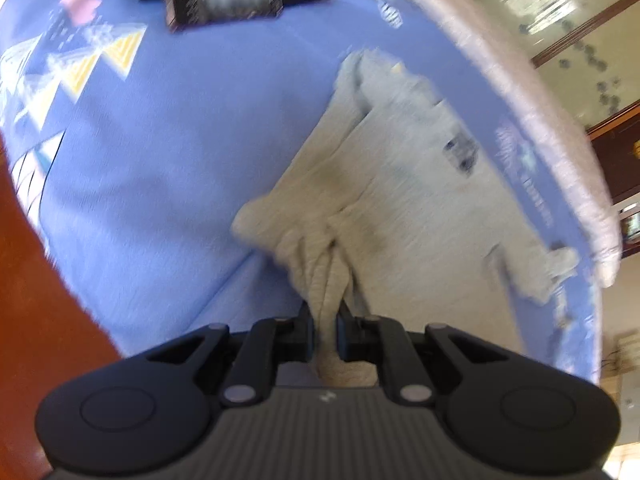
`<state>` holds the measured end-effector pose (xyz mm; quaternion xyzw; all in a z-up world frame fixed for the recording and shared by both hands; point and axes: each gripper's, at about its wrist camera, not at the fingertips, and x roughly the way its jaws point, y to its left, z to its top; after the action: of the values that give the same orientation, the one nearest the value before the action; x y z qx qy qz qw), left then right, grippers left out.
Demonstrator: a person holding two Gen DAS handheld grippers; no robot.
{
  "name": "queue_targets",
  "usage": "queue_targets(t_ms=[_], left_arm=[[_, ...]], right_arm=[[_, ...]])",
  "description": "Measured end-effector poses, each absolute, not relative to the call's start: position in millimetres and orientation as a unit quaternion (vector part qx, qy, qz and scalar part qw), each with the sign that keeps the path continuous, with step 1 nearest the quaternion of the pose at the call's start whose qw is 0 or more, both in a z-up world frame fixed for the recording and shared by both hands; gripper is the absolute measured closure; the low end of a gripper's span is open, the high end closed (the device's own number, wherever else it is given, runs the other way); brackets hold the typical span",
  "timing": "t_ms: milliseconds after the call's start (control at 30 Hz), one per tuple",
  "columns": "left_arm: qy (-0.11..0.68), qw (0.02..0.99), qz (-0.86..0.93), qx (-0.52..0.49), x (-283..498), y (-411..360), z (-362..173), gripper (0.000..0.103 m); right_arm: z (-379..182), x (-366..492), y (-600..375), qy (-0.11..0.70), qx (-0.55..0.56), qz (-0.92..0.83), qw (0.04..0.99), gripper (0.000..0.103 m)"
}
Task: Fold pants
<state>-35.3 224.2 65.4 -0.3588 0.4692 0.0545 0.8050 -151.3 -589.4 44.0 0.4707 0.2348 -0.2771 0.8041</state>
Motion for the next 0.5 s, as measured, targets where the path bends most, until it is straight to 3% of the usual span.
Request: queue_targets(t_ms=[300, 400, 500], left_arm=[[0.331, 0.875, 0.01, -0.352, -20.9, 232.2, 184.7, 0.093], [0.331, 0.879, 0.01, -0.344, -37.1, 234.8, 190.4, 0.093], [0.372, 0.863, 0.021, -0.341, -49.4, 232.0, 163.2, 0.093]], right_arm=[[157.7, -88.4, -580.5, 0.138, 0.428, -0.188, 0.873, 0.091], [173.4, -102.0, -587.6, 0.116, 0.424, -0.183, 0.879, 0.091], [156.7, -116.1, -596.7, 0.126, 0.421, -0.194, 0.877, 0.091]])
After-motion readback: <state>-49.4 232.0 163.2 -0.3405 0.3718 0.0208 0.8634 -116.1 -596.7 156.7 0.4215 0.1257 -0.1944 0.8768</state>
